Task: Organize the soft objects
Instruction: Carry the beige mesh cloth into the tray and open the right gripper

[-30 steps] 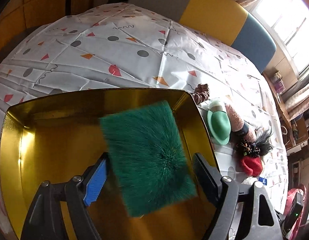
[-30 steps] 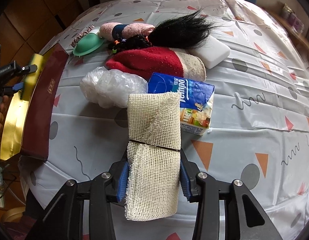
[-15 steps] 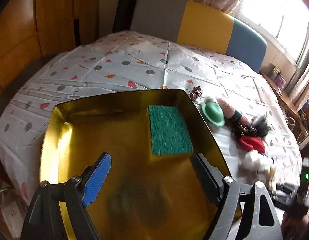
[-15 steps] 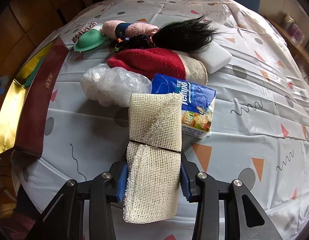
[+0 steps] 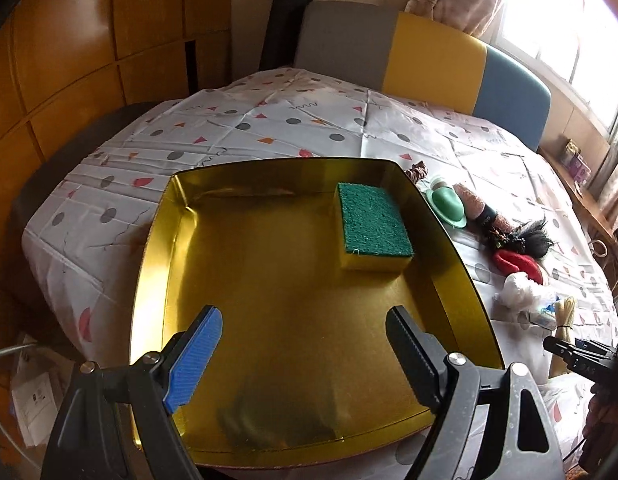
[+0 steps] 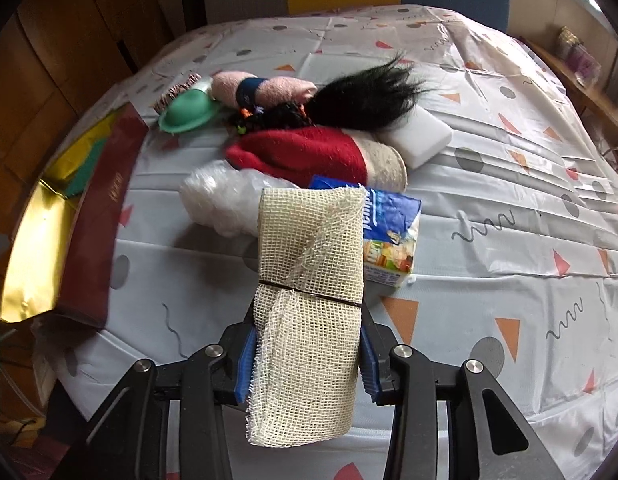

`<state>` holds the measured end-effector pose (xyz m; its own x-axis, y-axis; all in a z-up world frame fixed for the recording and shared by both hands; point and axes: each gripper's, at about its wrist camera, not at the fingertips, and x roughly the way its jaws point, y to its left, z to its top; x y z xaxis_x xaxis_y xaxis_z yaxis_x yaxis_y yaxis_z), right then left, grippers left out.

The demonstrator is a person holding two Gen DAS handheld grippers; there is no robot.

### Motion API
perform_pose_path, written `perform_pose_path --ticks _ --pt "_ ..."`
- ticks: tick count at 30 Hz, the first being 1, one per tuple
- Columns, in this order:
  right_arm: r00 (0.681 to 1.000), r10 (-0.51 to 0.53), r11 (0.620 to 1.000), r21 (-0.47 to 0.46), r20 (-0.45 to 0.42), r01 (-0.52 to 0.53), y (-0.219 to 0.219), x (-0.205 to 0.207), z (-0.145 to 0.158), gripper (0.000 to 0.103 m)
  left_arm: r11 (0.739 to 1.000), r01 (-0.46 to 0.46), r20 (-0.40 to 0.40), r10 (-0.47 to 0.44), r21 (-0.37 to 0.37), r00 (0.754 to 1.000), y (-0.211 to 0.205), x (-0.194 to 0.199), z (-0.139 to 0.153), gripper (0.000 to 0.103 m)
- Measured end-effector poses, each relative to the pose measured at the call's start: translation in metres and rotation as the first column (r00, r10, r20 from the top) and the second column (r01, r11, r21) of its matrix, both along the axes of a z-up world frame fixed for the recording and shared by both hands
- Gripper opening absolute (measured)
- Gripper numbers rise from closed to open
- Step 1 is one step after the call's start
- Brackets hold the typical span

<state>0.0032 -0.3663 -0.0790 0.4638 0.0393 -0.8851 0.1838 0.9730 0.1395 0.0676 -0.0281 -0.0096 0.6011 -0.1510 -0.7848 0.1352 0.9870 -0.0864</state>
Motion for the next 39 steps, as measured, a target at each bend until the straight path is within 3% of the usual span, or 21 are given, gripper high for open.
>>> perform_pose_path --ticks 17,30,39 --pt "0.992 0.057 0.998 -0.007 0.109 -0.057 0.029 -0.007 0.027 0.042 1.0 0.0 0.024 0.001 -0.002 1.0 0.006 -0.012 0.005 0.085" --pt "0.946 0.262 0.963 0.01 0.193 -0.269 0.124 0.014 0.07 0.042 1.0 -0.004 0.026 0.004 -0.002 1.0 0.01 -0.015 0.006 0.085" --pt "0.909 0.374 0.924 0.003 0.184 -0.381 0.182 0.036 0.073 0.042 1.0 -0.02 0.024 0.02 -0.008 1.0 0.016 -0.014 0.004 0.085"
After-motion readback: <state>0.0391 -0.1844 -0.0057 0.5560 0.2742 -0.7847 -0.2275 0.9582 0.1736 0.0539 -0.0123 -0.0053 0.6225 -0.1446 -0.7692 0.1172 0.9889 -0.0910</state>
